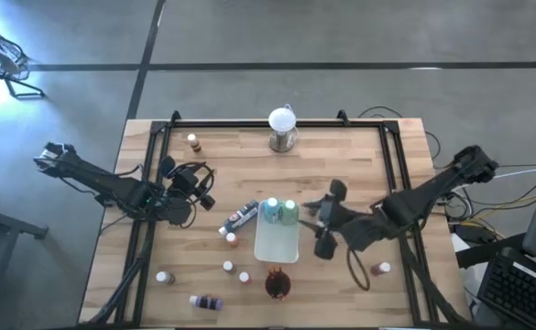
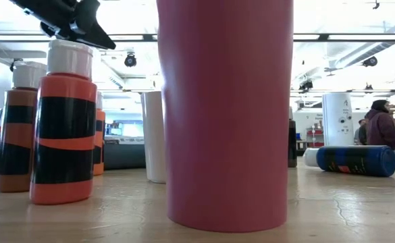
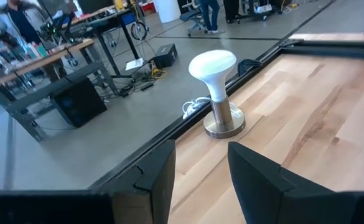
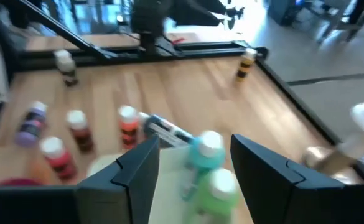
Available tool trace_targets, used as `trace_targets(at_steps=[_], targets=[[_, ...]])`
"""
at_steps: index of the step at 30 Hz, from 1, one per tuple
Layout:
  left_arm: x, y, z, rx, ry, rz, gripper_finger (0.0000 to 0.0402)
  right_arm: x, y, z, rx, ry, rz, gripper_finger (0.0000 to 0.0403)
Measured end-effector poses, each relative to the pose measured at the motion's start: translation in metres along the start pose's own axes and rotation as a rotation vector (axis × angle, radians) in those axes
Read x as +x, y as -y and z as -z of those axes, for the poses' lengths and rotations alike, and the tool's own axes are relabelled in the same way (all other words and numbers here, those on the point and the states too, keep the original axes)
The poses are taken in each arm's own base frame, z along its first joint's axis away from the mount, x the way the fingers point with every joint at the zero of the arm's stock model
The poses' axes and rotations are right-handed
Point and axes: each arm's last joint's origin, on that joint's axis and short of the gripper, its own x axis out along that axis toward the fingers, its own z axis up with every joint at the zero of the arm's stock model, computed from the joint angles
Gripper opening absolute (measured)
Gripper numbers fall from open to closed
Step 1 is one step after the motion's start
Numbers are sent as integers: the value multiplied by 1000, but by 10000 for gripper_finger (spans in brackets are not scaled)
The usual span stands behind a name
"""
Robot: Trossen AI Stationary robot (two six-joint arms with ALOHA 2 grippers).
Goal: Pick & Place Paint Supplies
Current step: Put the black paint bottle into the white bin
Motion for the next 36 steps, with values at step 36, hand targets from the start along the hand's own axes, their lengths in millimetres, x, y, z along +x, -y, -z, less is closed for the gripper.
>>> trace_targets(at_steps=[36], targets=[[0, 0, 0, 99, -2, -1, 154, -27, 127, -11, 105, -93, 352, 200]])
